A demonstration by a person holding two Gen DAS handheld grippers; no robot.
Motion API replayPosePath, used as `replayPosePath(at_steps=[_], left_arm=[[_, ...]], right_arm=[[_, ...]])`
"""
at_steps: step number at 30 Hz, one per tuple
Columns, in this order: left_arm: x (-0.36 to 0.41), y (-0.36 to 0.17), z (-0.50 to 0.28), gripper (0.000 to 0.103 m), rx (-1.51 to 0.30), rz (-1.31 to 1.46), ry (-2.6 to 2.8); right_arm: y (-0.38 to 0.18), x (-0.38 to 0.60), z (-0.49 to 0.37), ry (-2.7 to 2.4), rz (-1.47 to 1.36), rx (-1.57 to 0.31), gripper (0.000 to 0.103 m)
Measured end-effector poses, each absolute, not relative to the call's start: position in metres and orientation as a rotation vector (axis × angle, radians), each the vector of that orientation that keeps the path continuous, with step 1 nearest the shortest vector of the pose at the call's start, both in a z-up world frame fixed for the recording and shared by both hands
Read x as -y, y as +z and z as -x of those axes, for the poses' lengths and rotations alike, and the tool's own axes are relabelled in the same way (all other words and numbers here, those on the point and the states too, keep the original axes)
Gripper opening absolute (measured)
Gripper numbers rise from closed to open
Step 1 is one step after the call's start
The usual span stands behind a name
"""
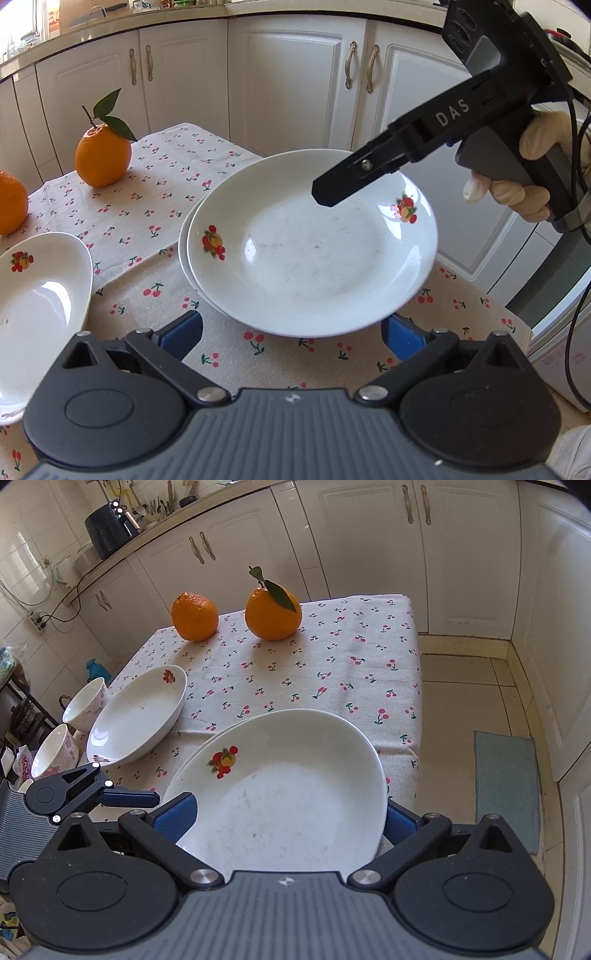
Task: Organize plates and bowls
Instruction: 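Lower the large plate onto the stained plate and open both grippers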
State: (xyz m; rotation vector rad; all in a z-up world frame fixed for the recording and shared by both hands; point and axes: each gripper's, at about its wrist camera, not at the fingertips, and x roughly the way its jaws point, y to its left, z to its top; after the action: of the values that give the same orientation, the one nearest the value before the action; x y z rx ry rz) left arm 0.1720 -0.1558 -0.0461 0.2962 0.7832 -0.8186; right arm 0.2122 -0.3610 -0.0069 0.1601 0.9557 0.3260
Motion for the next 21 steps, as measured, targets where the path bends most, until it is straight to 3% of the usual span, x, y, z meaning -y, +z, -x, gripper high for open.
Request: replayPosePath(at_steps=[11,21], left_arm=[[0.152,-0.043,-0.169,0.102,-0.758,-0.287,-0.819],[0.132,-0.028,-0.154,0.102,-0.702,-0.247,-0.749]], right_arm=[[-0.007,0.356,-0.204,0.261,-0.113,-0.968,0.103],[0.026,0.322,-0.175,0.294,0.005,-0.848,0.103]])
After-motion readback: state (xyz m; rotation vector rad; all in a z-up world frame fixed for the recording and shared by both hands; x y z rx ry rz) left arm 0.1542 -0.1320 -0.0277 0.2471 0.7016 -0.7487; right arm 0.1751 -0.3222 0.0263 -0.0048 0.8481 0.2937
